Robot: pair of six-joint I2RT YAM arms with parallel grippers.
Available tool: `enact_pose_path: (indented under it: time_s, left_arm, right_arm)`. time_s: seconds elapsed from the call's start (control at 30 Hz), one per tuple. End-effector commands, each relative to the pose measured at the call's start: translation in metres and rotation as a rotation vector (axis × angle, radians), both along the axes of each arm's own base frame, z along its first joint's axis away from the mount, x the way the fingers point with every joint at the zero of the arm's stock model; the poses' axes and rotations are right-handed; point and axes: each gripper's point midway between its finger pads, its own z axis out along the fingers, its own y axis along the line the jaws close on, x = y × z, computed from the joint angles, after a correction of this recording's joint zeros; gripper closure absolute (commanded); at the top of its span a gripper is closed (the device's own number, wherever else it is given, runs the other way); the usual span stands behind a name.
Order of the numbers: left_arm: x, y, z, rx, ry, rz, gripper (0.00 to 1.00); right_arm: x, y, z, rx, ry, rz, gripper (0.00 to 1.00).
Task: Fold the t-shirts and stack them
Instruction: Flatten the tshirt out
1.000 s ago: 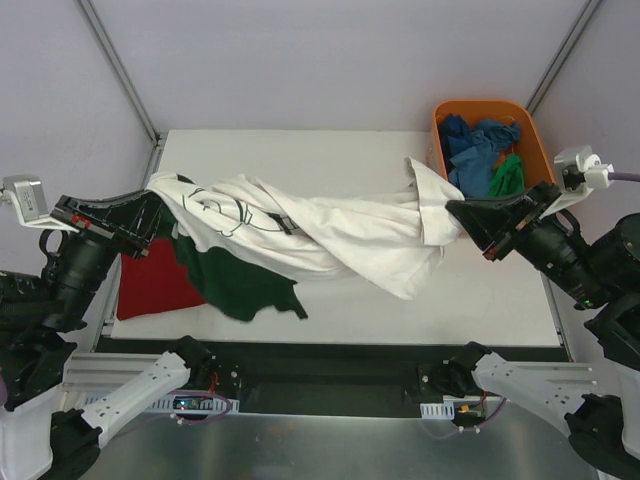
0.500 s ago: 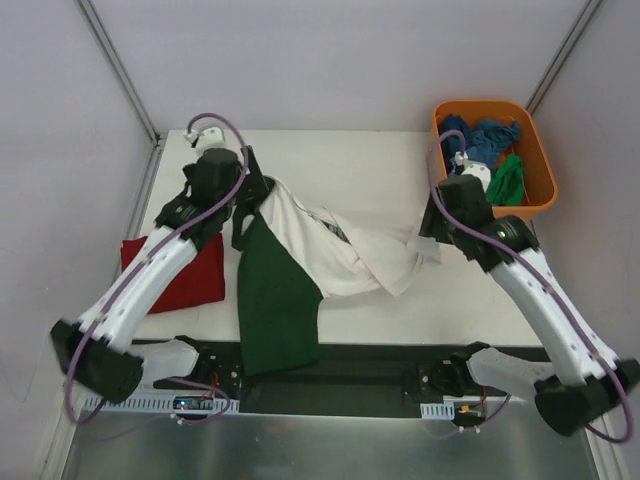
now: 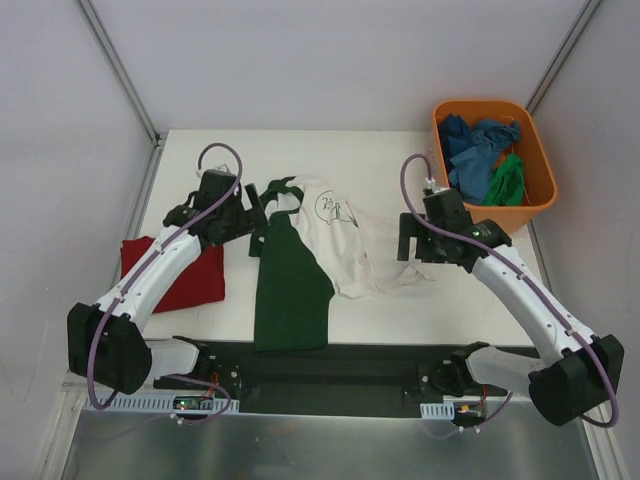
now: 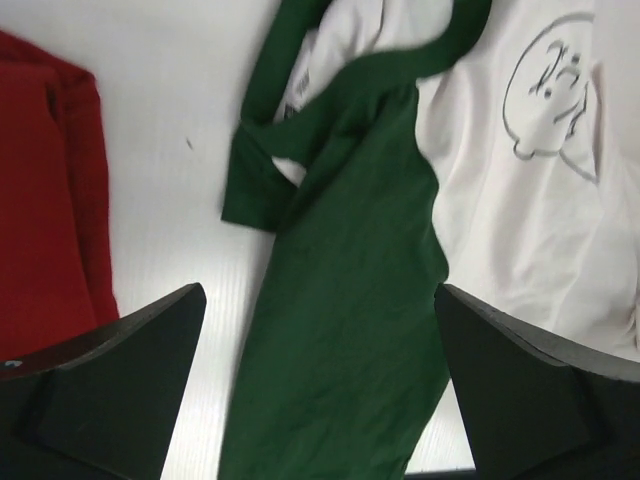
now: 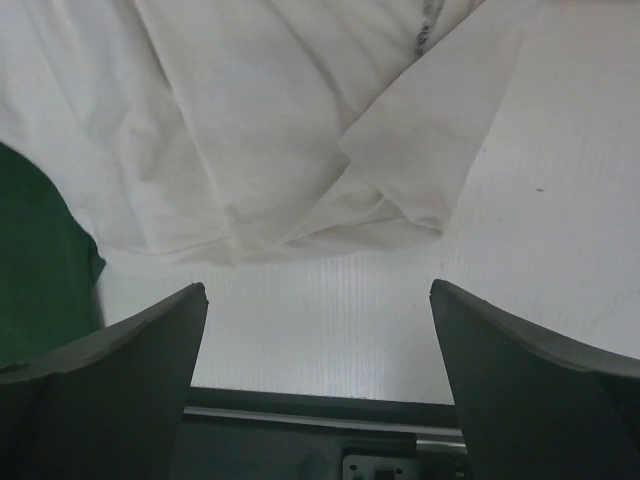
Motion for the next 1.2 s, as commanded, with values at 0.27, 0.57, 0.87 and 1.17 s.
enact_pose_path:
  time_s: [0.27, 0.57, 0.87, 1.17]
  left_arm:
    - [-0.1, -0.024, -0.052, -0.202, 0.191, -0.101, 0.01]
    - [-0.127, -0.018, -0.079, -0.219, 0.253, -0.058, 0.01]
    - [-0.132, -0.019, -0.092, -0.203, 0.316, -0.062, 0.01]
    - [-0.131, -0.018, -0.095, -0.188, 0.326, -0.06, 0.01]
  right_arm:
    - [-0.016, 0.077, -0.085, -0.046, 0.237, 0.207, 0.21]
    - [-0.003, 0.077, -0.121, -0.144, 0.304, 0.144, 0.56]
    - [-0.002, 0.087, -0.129, -0.123, 0.33, 0.164, 0.61]
    - [-0.011, 0.086, -0.142, -0.126, 0.386, 0.165, 0.68]
